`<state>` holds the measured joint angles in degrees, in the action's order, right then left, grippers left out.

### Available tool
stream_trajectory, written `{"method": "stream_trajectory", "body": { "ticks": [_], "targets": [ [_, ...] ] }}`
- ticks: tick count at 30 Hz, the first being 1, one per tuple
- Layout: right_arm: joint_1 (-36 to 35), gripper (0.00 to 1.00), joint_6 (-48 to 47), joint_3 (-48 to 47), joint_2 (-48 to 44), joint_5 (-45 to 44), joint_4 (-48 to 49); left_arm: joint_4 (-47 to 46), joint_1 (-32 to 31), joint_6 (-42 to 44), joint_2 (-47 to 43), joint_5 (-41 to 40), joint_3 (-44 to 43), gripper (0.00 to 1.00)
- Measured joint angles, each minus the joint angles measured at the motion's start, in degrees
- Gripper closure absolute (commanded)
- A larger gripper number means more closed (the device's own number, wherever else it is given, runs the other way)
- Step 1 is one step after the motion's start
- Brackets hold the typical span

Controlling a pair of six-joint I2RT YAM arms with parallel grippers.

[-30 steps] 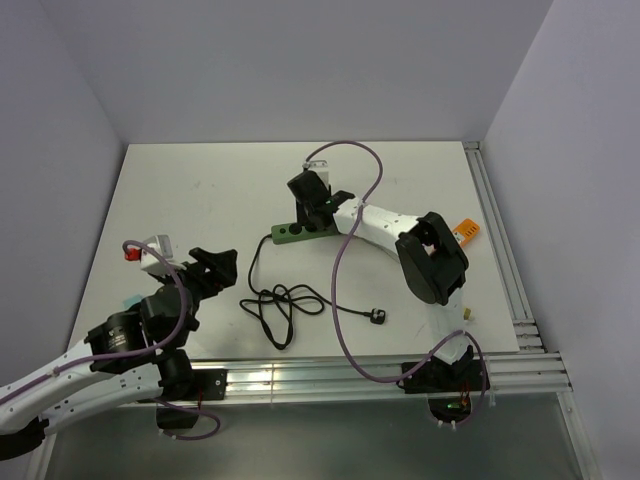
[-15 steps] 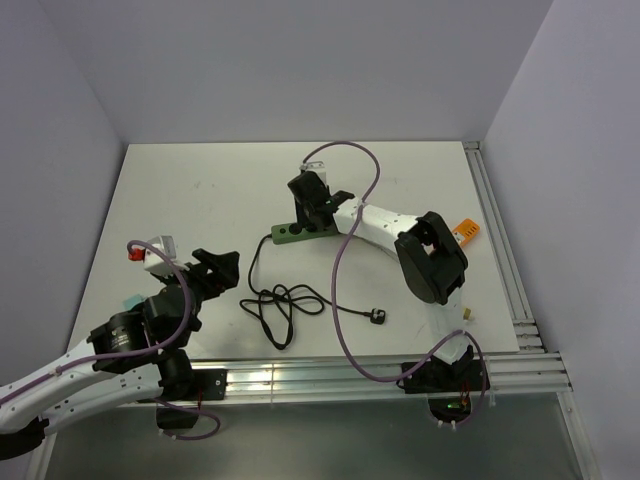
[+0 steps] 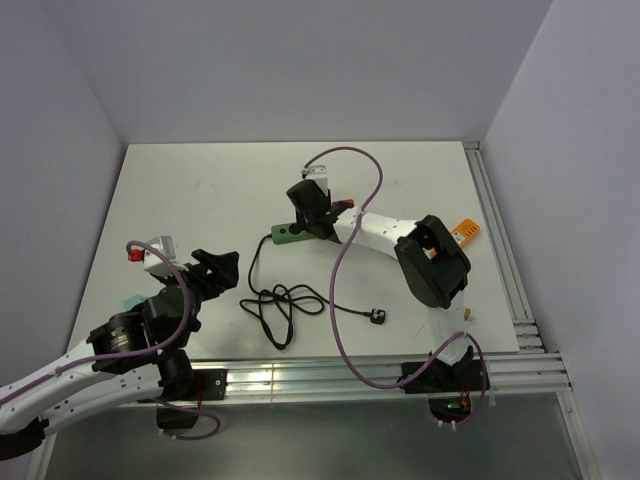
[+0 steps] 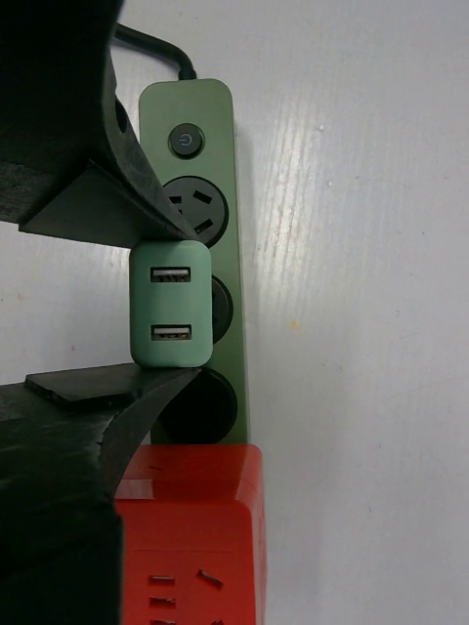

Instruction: Insert the plug

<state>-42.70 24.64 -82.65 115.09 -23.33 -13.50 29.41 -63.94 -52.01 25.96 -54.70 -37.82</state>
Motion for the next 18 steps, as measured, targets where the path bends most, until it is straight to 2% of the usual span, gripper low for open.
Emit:
{"method": "stream_trajectory", "body": {
  "ticks": [9,18],
  "targets": [
    [-1.2,1.00,1.3,6.9,-1.9,-2.4,7.6,0.0,0.0,-0.2,0.0,0.3,0.3,0.13],
    [-1.7,1.00,-0.1,6.9,-1.6,-3.3,8.0,0.0,0.0,-0.4,0.0,0.9,0.3,0.13]
  ]
}}
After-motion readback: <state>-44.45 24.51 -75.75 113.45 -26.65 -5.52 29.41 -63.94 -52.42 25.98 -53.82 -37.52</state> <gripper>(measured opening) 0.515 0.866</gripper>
